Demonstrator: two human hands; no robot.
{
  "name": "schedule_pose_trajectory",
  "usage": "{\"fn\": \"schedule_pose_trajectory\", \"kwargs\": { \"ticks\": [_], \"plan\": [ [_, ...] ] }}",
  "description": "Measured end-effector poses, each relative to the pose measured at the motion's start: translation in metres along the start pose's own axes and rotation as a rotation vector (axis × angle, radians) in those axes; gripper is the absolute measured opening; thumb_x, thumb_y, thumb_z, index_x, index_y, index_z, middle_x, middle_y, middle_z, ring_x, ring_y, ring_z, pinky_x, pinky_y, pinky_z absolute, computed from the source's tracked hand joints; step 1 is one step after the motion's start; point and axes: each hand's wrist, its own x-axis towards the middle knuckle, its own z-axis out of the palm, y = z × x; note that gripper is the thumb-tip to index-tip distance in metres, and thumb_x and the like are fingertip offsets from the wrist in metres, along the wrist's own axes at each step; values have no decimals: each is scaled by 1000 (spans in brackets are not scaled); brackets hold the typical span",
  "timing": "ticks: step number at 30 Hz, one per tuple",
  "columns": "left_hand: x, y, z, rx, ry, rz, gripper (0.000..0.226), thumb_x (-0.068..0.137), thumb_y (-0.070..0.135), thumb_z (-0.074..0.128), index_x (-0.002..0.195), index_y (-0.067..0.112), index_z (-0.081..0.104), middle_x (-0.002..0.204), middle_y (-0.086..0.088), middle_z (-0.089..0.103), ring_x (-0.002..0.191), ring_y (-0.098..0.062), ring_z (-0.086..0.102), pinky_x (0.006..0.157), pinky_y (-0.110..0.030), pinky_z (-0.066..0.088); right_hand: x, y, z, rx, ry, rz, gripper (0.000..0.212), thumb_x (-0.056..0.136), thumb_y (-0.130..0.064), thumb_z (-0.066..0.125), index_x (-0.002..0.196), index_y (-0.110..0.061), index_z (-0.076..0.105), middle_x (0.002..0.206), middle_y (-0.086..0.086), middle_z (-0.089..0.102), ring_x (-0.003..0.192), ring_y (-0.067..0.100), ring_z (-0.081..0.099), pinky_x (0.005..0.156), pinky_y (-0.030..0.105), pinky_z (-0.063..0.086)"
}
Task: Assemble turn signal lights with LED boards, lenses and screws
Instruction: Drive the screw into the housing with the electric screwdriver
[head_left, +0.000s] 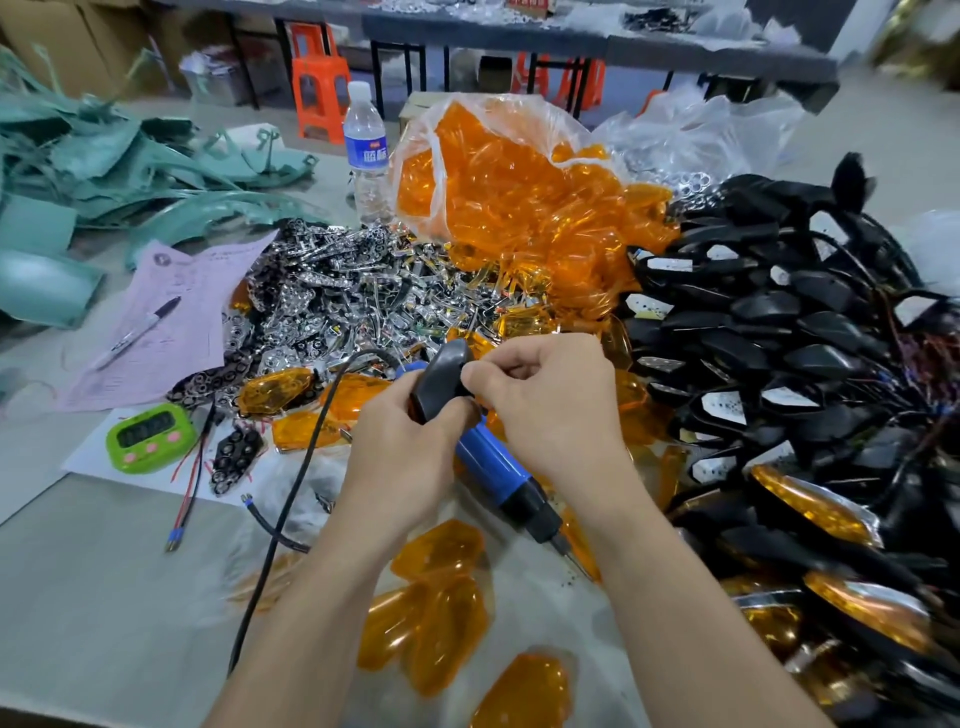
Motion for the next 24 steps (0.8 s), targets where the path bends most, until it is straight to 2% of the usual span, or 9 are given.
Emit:
{"fn": "schedule_pose_trajectory", "kwargs": {
  "ticks": [4,5,8,12,14,19,22,24],
  "plan": [
    [-1,0,0,12,-15,16,8,81,24,70,78,20,64,57,10,48,53,-19,42,51,-37,33,0,5,1,24,56,-3,28,84,-30,81,58,-33,71,60,-22,67,60,-2,63,53,19,49],
    [-1,0,0,13,-20,14,6,81,24,70,80,21,65,57,10,49,53,-18,42,51,-36,33,1,6,1,62,46,-4,28,84,-29,81,59,-33,71,60,-20,68,58,-1,63,53,18,49],
    [-2,2,1,-27,-42,15,12,75,30,67,84,22,67,61,5,54,54,-18,43,52,-37,33,1,7,4,181,-19,5,21,84,-23,82,65,-29,77,61,-11,71,58,5,66,59,28,57],
    [-5,3,2,-61,-60,29,15,74,29,66,87,20,67,63,0,51,55,-22,43,53,-40,32,3,9,4,234,24,13,18,84,-23,83,67,-26,78,58,-8,70,53,5,62,55,31,57],
    [-5,1,1,-57,-61,36,15,75,28,67,89,22,67,62,2,49,55,-23,44,50,-38,32,4,11,1,282,29,11,16,84,-22,83,69,-26,79,57,-5,69,51,6,60,56,29,56],
    [-6,-1,-4,-119,-106,21,11,81,18,70,93,20,67,56,9,45,43,-15,42,39,-21,32,4,13,-4,328,-14,-9,16,84,-20,82,69,-27,80,56,-2,69,51,8,58,53,20,53],
    [-6,-1,-5,-113,-110,18,14,79,21,70,93,19,67,56,8,45,43,-15,41,40,-23,32,3,12,-6,297,-20,-13,16,84,-22,83,71,-30,80,57,-2,69,52,9,59,53,23,53],
    [-5,-1,-5,-67,-95,29,15,76,28,69,90,23,68,58,8,47,49,-18,42,46,-30,34,2,10,-5,268,-22,-19,15,84,-23,83,72,-31,80,58,-1,70,52,10,59,52,28,55]
  ]
}}
